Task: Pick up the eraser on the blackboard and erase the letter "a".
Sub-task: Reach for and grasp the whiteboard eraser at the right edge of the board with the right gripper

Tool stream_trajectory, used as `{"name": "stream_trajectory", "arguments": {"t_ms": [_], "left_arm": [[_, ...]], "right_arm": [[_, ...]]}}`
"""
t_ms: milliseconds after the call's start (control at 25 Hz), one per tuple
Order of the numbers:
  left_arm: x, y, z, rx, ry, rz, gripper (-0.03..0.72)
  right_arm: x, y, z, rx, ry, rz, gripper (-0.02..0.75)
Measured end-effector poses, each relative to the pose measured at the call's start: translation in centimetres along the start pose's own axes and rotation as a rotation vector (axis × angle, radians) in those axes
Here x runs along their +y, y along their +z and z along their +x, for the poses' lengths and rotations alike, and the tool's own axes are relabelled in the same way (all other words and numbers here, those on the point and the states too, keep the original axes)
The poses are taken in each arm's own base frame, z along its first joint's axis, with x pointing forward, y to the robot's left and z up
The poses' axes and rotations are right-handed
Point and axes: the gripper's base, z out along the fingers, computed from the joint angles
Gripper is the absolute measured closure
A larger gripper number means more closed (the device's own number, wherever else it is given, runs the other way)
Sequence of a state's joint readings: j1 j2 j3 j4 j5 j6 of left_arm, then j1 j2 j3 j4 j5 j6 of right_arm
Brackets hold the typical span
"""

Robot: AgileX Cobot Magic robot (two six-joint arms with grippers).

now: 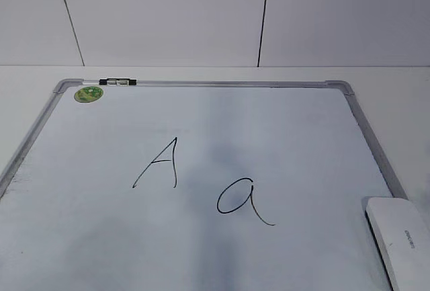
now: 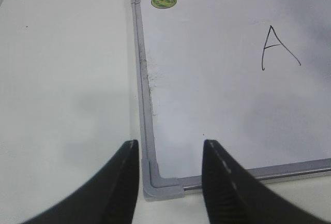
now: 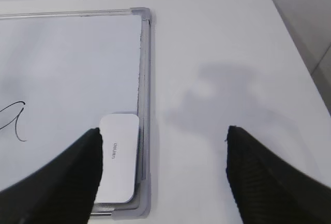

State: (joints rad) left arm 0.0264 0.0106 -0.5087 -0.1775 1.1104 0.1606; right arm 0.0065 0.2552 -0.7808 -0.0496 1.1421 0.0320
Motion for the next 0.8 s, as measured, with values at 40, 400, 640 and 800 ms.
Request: {"name": "stream_trajectory", "arguments": {"t_ms": [40, 400, 640, 800], "left_arm": [[0.0, 0.0, 0.0, 0.0, 0.0, 0.0, 0.381], [0.0, 0.0, 0.0, 0.0, 0.0, 0.0, 0.381], [0.0, 0.0, 0.0, 0.0, 0.0, 0.0, 0.381], [0.0, 0.0, 0.0, 0.0, 0.0, 0.0, 0.381]], "right_arm": [[0.1, 0.3, -0.4, 0.015, 0.003, -0.007, 0.146], [1.1, 2.7, -2.3, 0.256, 0.033, -0.096, 0.146], [1.5, 2.5, -2.4, 0.253, 0.065, -0.134, 0.146], [1.8, 2.5, -2.4, 0.26, 0.081, -0.169, 0.146]]}}
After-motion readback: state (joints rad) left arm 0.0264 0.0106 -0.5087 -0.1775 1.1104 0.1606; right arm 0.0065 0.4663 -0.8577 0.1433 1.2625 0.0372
